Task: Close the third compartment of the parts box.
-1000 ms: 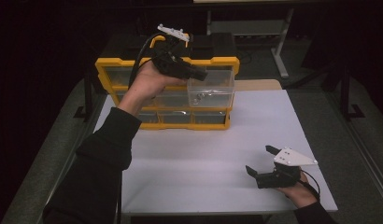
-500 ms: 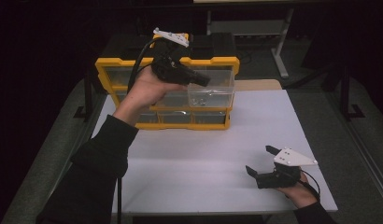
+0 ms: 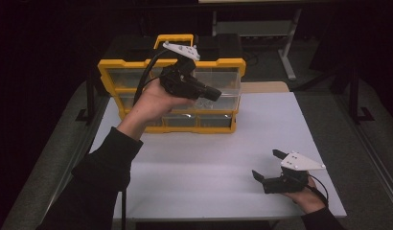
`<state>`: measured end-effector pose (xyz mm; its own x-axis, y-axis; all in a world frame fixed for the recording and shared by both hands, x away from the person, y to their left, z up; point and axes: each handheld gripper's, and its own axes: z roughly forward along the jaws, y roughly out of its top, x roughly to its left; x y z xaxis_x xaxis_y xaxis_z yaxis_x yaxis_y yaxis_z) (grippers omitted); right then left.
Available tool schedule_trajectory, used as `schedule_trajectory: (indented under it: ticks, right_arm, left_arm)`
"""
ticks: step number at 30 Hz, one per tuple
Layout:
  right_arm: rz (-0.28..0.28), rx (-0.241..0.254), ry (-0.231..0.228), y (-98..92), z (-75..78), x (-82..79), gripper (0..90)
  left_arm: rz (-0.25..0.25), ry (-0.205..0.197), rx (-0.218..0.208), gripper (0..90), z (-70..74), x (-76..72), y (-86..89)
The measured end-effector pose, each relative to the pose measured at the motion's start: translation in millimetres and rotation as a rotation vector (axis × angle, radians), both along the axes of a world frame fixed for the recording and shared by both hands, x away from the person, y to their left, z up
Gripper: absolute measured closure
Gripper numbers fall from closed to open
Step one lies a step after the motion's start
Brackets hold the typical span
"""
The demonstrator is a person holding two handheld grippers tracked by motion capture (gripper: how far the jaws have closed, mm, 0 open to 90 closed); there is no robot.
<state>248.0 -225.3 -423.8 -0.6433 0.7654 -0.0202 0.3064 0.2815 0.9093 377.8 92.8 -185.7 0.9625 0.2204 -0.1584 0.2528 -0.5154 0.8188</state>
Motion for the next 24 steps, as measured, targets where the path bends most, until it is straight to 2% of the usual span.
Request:
schedule_trajectory:
  ticks: [4,5,16,24]
  right_arm:
    - [0.003,0.0,-0.001,0.6,0.0,0.4,0.0]
    - [0.003,-0.001,0.001,0.4,-0.5,0.4,0.0]
    - [0.003,-0.002,-0.003,0.0,-0.7,0.4,0.0]
    - [0.001,0.0,-0.006,-0.3,0.0,-0.2,0.0]
  left_arm:
    - [0.011,0.001,0.009,90.0,-4.2,1.0,-0.8]
    - [0.024,-0.012,0.027,90.0,-7.1,2.6,-1.6]
    - [0.029,-0.024,-0.012,90.0,-8.6,6.3,-1.8]
    - [0.042,-0.031,-0.007,90.0,-8.0,10.6,-4.6]
